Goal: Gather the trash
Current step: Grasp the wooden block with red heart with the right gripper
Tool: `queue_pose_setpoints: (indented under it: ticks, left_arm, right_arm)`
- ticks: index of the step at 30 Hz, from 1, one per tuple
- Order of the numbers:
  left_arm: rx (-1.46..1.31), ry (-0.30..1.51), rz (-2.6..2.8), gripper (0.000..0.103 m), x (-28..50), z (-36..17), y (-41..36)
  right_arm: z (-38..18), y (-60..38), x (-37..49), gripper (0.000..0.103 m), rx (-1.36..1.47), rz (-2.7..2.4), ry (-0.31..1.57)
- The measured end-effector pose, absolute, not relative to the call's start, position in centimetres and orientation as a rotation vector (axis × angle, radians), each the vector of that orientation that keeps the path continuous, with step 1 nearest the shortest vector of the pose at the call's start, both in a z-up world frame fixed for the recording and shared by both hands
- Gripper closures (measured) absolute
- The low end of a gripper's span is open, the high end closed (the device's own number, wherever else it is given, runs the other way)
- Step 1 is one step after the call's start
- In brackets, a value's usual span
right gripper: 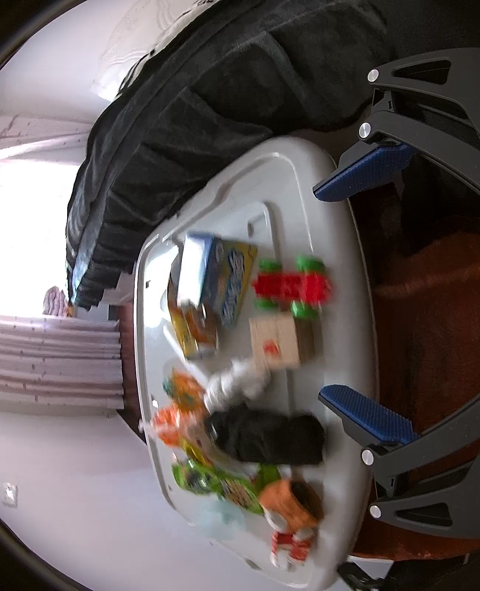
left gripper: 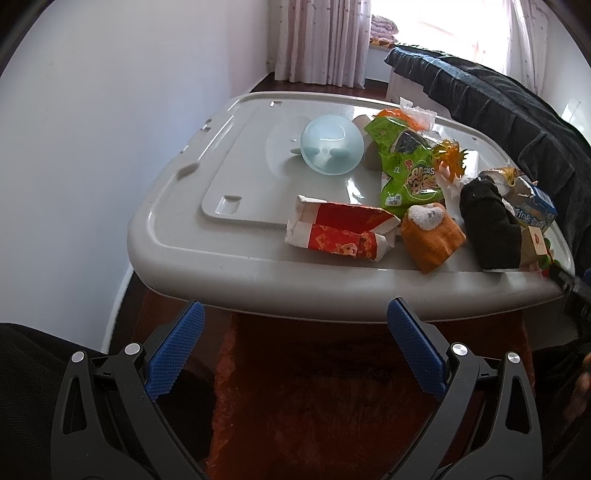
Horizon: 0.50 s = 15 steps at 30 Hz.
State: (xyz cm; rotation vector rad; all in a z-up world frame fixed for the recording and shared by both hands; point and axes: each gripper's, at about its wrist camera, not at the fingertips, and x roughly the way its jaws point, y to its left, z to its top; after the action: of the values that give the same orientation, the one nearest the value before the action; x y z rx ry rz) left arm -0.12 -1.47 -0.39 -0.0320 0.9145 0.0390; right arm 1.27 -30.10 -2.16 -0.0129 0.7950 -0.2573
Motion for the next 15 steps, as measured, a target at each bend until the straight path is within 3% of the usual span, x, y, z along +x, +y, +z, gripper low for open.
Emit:
queue_pose_setpoints:
  ticks: [7, 12, 14, 15]
  left_arm:
    - [0.0, 0.916, 0.019, 0.007, -0.4, 0.0, -2.4]
    - [0.049, 0.902, 0.02, 0.007, -1.0, 0.2, -2.9]
    - [0.052, 0.903, 0.02, 0.007, -1.0, 0.2, -3.0]
    - [0.051, 0.907, 0.02, 0.007, -1.0, 0.1, -2.9]
  right_arm:
    - [-2.2, -33.9, 3.5, 0.005, 0.111, -0.188, 0.878]
    - [-2.1, -31.4, 4.0, 0.005, 0.036, -0.085, 0.858]
    - [-1.9, -30.3, 4.2, 0.012, -0.019, -0.055, 0.835]
    - [-2.0, -29.8, 4.4, 0.021, -0.046, -0.044, 0.835]
